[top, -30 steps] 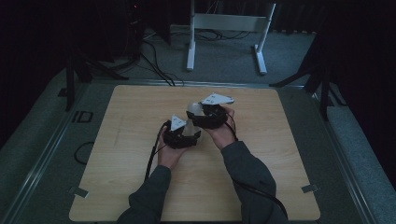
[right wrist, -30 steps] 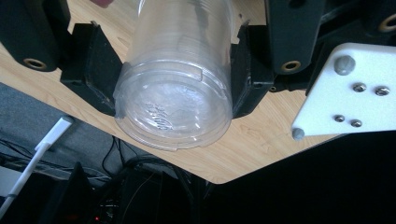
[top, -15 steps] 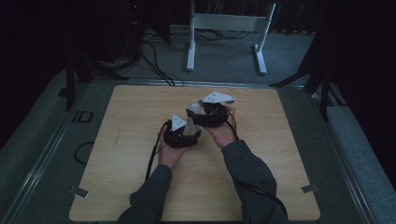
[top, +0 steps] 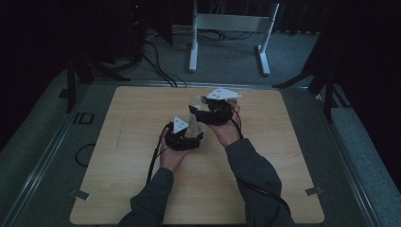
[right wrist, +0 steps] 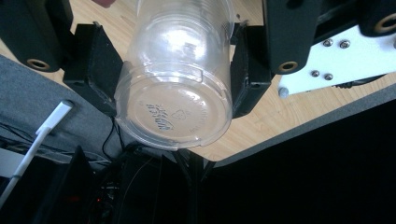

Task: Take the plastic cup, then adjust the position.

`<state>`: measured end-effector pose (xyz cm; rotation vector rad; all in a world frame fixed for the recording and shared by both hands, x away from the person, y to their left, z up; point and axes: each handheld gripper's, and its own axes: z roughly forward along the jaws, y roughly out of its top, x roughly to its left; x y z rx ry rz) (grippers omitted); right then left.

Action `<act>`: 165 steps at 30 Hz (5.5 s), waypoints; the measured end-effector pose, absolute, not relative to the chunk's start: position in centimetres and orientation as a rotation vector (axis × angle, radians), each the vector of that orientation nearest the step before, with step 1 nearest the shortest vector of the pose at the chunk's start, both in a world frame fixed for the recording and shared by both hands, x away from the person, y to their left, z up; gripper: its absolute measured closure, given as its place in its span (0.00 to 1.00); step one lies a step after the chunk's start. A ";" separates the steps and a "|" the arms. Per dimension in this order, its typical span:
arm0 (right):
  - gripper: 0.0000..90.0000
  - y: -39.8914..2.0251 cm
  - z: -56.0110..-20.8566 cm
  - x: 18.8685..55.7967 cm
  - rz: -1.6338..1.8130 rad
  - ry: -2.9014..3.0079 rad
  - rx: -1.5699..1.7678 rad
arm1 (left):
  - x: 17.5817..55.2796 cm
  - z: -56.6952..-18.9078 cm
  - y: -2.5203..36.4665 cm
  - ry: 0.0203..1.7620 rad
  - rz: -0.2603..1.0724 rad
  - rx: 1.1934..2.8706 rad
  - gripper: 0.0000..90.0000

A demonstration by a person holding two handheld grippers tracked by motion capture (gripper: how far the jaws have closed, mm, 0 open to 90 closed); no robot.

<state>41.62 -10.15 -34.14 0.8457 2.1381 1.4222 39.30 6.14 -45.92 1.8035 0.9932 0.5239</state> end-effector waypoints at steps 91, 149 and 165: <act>0.45 -22.9 -38.4 35.8 1.336 2.019 1.092 | 34.6 -45.2 7.2 0.920 0.495 1.780 0.24; 0.45 -21.4 -42.4 34.2 1.511 2.104 1.177 | 33.1 -44.5 3.0 0.703 0.397 1.975 0.25; 0.45 -20.9 -42.6 33.9 1.587 2.122 1.184 | 33.3 -44.8 1.9 0.680 0.362 2.025 0.21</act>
